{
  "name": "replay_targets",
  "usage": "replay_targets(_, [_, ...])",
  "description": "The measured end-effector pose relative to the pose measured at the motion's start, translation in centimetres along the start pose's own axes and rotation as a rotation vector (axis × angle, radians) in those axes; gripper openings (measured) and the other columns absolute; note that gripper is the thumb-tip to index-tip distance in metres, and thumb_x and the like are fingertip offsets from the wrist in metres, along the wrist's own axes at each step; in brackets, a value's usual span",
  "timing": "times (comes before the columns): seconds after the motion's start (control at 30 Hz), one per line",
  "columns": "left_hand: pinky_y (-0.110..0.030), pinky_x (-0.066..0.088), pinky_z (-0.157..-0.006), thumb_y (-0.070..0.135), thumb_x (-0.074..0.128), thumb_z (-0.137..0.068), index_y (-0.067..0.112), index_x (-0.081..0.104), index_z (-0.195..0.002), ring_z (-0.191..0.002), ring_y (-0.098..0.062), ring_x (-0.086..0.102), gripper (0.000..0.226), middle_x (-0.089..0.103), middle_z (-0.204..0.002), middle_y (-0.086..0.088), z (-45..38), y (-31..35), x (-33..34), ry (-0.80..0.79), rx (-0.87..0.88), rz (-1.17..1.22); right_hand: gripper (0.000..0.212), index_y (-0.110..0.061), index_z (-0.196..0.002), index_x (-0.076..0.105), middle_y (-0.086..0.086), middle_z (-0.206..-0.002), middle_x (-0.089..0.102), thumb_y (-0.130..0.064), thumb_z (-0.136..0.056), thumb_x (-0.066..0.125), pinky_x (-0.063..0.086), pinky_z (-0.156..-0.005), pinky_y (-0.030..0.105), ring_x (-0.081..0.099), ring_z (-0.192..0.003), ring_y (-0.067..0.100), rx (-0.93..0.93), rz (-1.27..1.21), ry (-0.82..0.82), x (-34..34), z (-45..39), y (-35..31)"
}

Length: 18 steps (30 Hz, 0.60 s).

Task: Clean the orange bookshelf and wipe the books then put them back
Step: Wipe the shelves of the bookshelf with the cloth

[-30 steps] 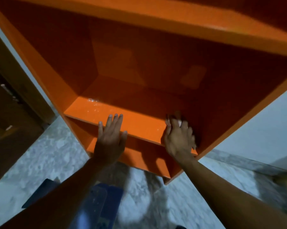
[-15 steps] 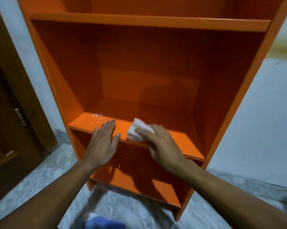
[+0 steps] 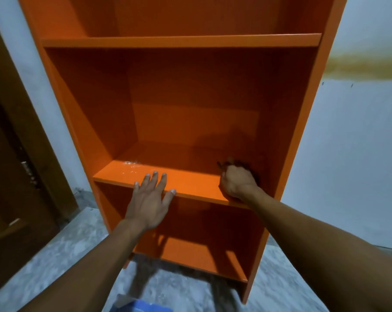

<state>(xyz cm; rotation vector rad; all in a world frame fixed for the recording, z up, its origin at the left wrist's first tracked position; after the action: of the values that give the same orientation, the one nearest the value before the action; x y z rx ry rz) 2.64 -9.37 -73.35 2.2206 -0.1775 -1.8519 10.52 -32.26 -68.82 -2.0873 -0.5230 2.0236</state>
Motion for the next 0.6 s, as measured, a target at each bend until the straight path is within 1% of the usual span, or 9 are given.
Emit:
replay_targets(0.1, [-0.045,-0.003,-0.124,0.054,0.021,-0.103,0.022,0.004,-0.159,-0.154,-0.022,-0.007,0.066,-0.002,-0.167,-0.002,0.2,0.2,0.1,-0.021,-0.006,-0.003,0.048,-0.027,-0.136,0.052,0.011,-0.137,0.053,-0.05,-0.102,0.027,0.037,-0.1,0.049,0.047,-0.125,0.035,-0.16,0.139,0.055,0.8,1.6,-2.0])
replay_targets(0.2, [-0.046,-0.002,-0.124,0.051,0.022,-0.105,0.022,0.005,-0.159,-0.154,-0.022,-0.006,0.064,-0.002,-0.167,-0.002,0.1,0.3,-0.1,-0.042,-0.015,-0.014,0.052,-0.034,-0.146,0.039,0.006,-0.151,0.04,-0.055,-0.099,0.037,0.031,-0.105,0.048,0.032,-0.138,0.031,-0.327,0.197,0.018,2.3,3.9,-3.5])
replay_targets(0.27, [-0.047,-0.001,-0.124,0.05,0.023,-0.105,0.022,0.005,-0.159,-0.154,-0.022,-0.005,0.064,-0.001,-0.167,-0.002,0.1,0.4,-0.3,-0.056,-0.014,-0.013,0.049,-0.032,-0.148,0.039,0.005,-0.154,0.037,-0.034,-0.1,0.047,0.032,-0.104,0.046,0.028,-0.142,0.028,-0.469,0.215,-0.003,2.9,5.8,-4.5])
replay_targets(0.33, [-0.047,-0.002,-0.124,0.051,0.023,-0.105,0.022,0.005,-0.159,-0.154,-0.022,-0.005,0.064,-0.002,-0.167,-0.002,0.2,0.4,-0.3,-0.069,-0.015,-0.007,0.055,-0.029,-0.144,0.047,0.004,-0.147,0.045,-0.005,-0.094,0.047,0.035,-0.101,0.045,0.034,-0.136,0.028,-0.592,0.125,-0.052,3.0,7.6,-5.4])
replay_targets(0.4, [-0.047,-0.003,-0.124,0.051,0.023,-0.104,0.022,0.005,-0.159,-0.154,-0.022,-0.006,0.064,-0.002,-0.167,-0.001,0.3,0.3,-0.4,-0.074,-0.025,0.006,0.058,-0.025,-0.136,0.058,0.005,-0.136,0.056,0.007,-0.089,0.047,0.038,-0.1,0.045,0.044,-0.126,0.028,-0.681,-0.02,-0.124,2.7,8.7,-6.2])
replay_targets(0.47, [-0.046,-0.003,-0.124,0.052,0.023,-0.104,0.023,0.005,-0.159,-0.154,-0.021,-0.007,0.064,-0.003,-0.167,-0.001,0.4,0.3,-0.4,-0.076,-0.03,0.011,0.051,-0.022,-0.128,0.064,0.008,-0.129,0.063,0.006,-0.088,0.052,0.042,-0.098,0.036,0.054,-0.121,0.027,-0.689,-0.157,-0.132,1.4,8.9,-6.8])
replay_targets(0.5, [-0.047,-0.003,-0.124,0.052,0.023,-0.104,0.023,0.005,-0.159,-0.154,-0.021,-0.007,0.065,-0.003,-0.167,0.0,0.4,0.3,-0.4,-0.077,-0.029,0.014,0.049,-0.02,-0.126,0.066,0.008,-0.128,0.064,0.007,-0.087,0.053,0.042,-0.095,0.027,0.056,-0.121,0.025,-0.672,-0.206,-0.097,0.3,8.7,-6.8])
replay_targets(0.57, [-0.046,-0.002,-0.124,0.053,0.023,-0.104,0.023,0.005,-0.159,-0.154,-0.021,-0.007,0.065,-0.002,-0.167,0.0,0.5,0.4,-0.4,-0.072,-0.029,0.025,0.051,-0.014,-0.123,0.068,0.006,-0.129,0.065,0.014,-0.084,0.049,0.036,-0.083,0.006,0.058,-0.119,0.015,-0.61,-0.311,0.011,-2.6,8.4,-6.3])
replay_targets(0.6, [-0.046,-0.003,-0.124,0.053,0.023,-0.104,0.024,0.006,-0.159,-0.153,-0.02,-0.007,0.064,-0.001,-0.167,0.001,0.6,0.3,-0.5,-0.066,-0.031,0.032,0.05,-0.011,-0.123,0.067,0.004,-0.126,0.066,0.015,-0.085,0.046,0.034,-0.076,0.0,0.061,-0.111,0.007,-0.547,-0.392,0.069,-3.9,8.0,-5.5])
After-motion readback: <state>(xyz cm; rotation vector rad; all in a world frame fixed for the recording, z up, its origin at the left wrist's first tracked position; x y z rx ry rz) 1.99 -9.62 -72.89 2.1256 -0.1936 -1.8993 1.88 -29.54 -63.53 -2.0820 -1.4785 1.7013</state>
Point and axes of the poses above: each hand's wrist, its own z-axis away from the middle knuckle, its own x-axis out of the palm, y = z × x, the point moved 9 cm from there along -z, towards the middle knuckle
